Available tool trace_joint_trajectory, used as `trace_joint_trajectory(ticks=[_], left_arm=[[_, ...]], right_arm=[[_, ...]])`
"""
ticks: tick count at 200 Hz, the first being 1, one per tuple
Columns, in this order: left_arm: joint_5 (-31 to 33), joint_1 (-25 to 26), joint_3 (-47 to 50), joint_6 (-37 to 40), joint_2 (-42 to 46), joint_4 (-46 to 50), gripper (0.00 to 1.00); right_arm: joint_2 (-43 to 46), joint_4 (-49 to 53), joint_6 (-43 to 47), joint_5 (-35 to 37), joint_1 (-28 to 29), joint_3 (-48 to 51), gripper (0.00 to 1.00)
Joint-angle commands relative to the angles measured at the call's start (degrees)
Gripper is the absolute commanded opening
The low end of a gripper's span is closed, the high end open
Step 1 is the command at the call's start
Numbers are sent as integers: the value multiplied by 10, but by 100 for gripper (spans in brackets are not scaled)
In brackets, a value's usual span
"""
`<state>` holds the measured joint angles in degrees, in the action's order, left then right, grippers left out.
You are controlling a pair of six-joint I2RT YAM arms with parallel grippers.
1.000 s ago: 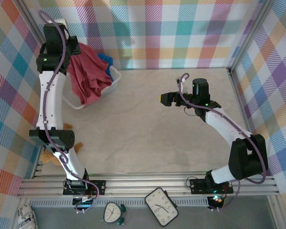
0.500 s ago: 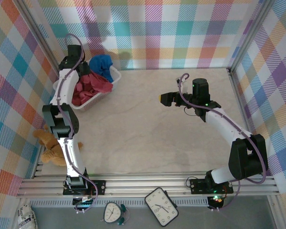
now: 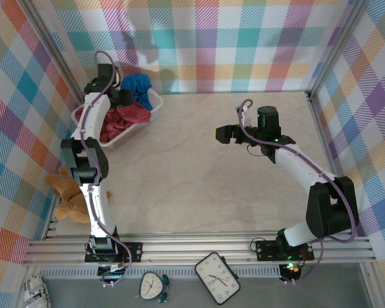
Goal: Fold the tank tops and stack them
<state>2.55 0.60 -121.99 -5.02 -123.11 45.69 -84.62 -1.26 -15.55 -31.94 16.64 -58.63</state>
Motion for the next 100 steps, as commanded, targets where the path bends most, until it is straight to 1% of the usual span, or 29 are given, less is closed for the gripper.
trace_joint_trajectory(ticks=[1, 28, 57, 92, 100], left_arm=[[-11, 31, -29, -29, -17, 37, 62], [-15, 49, -1, -46, -22, 23, 63], [-9, 51, -5, -55, -44, 39, 61], [68, 52, -28, -37, -60, 78, 61], [72, 52, -18, -32, -56, 73, 61]], right_arm=[[0, 7, 18, 3, 5, -2, 99], [2, 15, 24, 9, 4, -3, 99], [2, 17, 25, 9, 4, -3, 99], [1, 20, 26, 10, 3, -3, 99], [1, 20, 25, 9, 3, -3, 99]])
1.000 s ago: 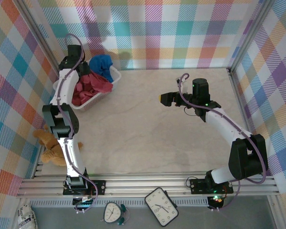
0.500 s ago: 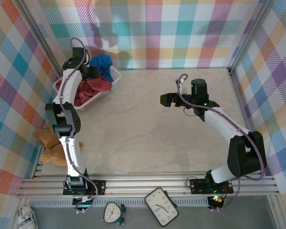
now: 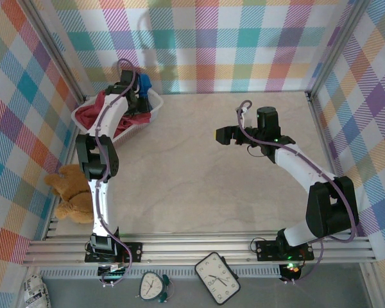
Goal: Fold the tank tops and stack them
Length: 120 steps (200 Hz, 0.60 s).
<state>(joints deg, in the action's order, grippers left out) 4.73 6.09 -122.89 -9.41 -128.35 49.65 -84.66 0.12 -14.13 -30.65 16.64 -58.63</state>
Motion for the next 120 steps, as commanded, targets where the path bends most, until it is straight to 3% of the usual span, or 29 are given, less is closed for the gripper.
trace_joint_trajectory(ticks=[1, 16, 35, 80, 120], left_arm=[[49, -3, -8, 12, -2, 33, 61], [27, -1, 18, 15, 7, 16, 59], [-4, -1, 27, 15, 8, 10, 49], [-41, -1, 10, 28, 15, 9, 0], [-8, -6, -37, 40, 51, 14, 0]], right_arm=[[1, 7, 11, -4, 4, -3, 99], [-1, 4, 10, -4, 4, -3, 99], [-3, 2, 6, -5, 3, -4, 99], [2, 9, 9, 2, 4, -4, 99], [5, 12, 14, 11, 4, -8, 99]])
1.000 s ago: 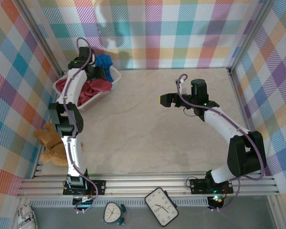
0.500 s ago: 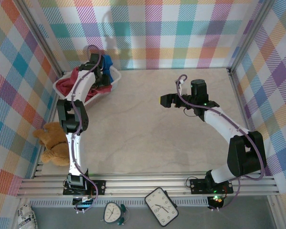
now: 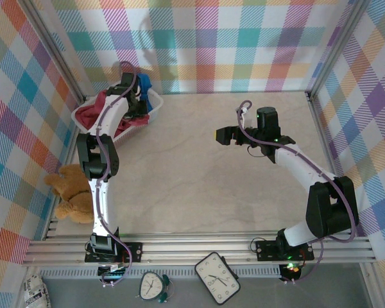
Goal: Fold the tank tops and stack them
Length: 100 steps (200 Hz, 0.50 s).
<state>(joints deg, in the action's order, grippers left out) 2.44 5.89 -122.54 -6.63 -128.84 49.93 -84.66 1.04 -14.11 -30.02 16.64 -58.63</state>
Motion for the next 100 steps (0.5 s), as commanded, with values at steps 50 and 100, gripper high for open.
trace_joint_trajectory(ticks=[50, 100], left_arm=[[51, -21, -134, -24, 126, -34, 0], [135, -35, -287, -35, 128, -109, 0]], right_arm=[[-3, -13, 1, -4, 3, -15, 99], [-3, -25, -11, -14, 4, -19, 99]])
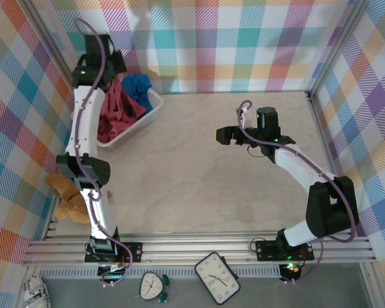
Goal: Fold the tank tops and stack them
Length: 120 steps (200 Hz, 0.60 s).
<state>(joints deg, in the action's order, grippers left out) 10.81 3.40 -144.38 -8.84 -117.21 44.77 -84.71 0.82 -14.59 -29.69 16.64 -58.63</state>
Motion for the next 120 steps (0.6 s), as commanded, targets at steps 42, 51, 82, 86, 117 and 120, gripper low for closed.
trace_joint_trajectory(ticks=[42, 51, 82, 86, 117, 120], left_arm=[[34, -12, -124, -45, 24, -176, 0], [22, -13, -128, -54, 30, -202, 0], [-51, 0, -155, -93, 46, -240, 0], [-59, 5, -158, -93, 49, -240, 0], [-119, 46, -160, -99, 81, -245, 0], [-122, 50, -160, -97, 85, -246, 0]], right_arm=[[2, -27, -6, -22, 4, -24, 99], [4, -32, -6, -25, 4, -23, 99], [10, -48, -8, -27, 4, -15, 99], [10, -50, -9, -27, 4, -14, 99], [19, -59, -8, -24, 4, -8, 99], [20, -60, -8, -24, 4, -7, 99]])
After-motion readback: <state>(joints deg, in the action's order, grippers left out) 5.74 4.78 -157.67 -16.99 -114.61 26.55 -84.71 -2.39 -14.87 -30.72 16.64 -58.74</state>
